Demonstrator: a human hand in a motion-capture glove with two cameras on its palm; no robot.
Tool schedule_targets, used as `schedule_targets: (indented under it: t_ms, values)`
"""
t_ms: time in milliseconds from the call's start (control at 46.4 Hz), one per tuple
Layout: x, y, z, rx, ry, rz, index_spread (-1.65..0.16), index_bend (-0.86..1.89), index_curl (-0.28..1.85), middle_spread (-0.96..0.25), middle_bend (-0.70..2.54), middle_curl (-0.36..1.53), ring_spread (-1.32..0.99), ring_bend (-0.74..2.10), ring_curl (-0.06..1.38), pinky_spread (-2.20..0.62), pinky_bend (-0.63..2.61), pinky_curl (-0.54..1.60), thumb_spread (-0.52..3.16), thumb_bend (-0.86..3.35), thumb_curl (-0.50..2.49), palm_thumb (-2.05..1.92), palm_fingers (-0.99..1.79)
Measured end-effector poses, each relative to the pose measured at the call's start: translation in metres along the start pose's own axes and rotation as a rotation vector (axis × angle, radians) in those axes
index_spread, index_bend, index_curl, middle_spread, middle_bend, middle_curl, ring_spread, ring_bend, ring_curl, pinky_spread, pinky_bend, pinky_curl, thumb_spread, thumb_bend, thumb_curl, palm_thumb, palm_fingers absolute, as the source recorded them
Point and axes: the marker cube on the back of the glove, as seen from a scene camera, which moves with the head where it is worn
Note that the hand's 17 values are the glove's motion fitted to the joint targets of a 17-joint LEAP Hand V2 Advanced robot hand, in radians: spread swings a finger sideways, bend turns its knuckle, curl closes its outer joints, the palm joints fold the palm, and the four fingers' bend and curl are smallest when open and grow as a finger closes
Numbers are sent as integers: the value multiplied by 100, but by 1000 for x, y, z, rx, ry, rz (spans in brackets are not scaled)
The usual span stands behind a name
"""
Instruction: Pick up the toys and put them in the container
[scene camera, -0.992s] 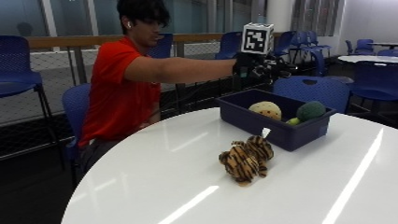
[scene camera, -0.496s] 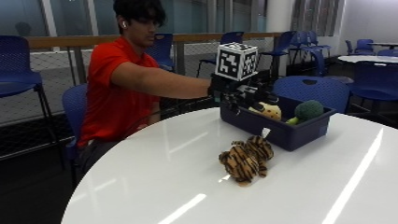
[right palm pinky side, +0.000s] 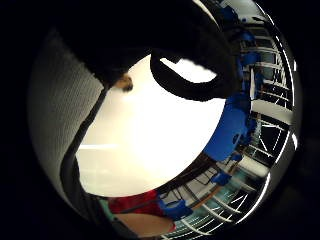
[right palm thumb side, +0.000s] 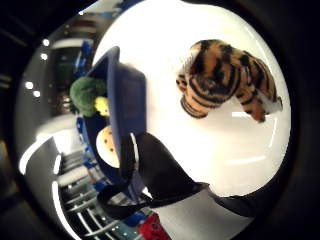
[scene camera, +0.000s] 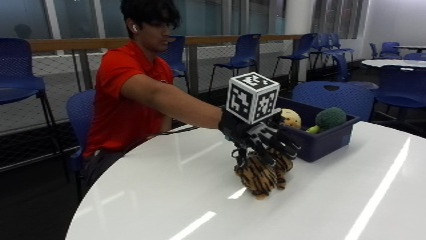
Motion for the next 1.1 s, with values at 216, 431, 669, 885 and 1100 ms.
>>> schedule_targets:
  t_ms: [216, 431, 669, 885, 1100]
  values:
    - [-8, -29, 28, -33, 22, 3, -33, 14, 26, -5, 12, 24, 6, 16, 26, 13, 118, 35, 102, -8, 23, -9, -19]
    - [-4, -43, 41, -72, 120, 42, -35, 13, 25, -5, 14, 23, 6, 20, 26, 13, 124, 36, 104, -5, 23, -5, -12]
    - [1, -43, 48, -129, 172, 70, -40, 20, 26, -9, 17, 23, -1, 52, 33, 4, 120, 34, 114, 0, 27, 5, 18]
    - [5, -35, 45, -83, 146, 54, -41, 48, 37, -23, 30, 27, -23, 63, 37, -17, 100, 29, 127, 12, 35, 31, 58]
    - [5, -14, 40, -48, 143, 10, -39, 28, 37, -35, 48, 35, -43, 72, 39, -35, 103, 31, 118, 21, 47, 57, 85]
